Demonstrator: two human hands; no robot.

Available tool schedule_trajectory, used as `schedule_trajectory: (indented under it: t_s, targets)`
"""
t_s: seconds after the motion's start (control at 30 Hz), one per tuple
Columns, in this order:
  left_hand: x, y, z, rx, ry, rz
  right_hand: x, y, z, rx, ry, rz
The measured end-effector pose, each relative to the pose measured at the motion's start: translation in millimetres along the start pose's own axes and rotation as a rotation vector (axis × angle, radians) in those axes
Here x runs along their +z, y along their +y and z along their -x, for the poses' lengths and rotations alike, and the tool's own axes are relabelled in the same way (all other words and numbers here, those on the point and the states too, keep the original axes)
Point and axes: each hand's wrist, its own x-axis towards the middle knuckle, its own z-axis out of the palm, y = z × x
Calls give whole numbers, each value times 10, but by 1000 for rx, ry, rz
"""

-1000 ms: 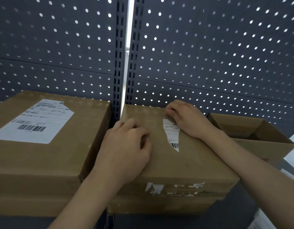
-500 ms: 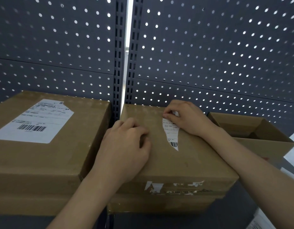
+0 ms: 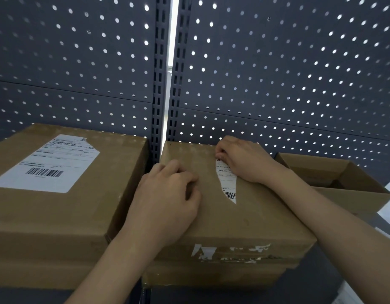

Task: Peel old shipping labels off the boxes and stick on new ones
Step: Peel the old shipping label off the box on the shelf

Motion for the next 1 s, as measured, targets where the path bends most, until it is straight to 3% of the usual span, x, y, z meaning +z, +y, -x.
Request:
schedule_trajectory:
  t_s: [0.33, 1.0]
  targets:
    - [0, -10, -8, -2, -9, -3, 39, 95, 72, 16, 53, -269]
    - [21, -23, -11, 10, 4, -14, -5, 28, 142, -20, 126, -317]
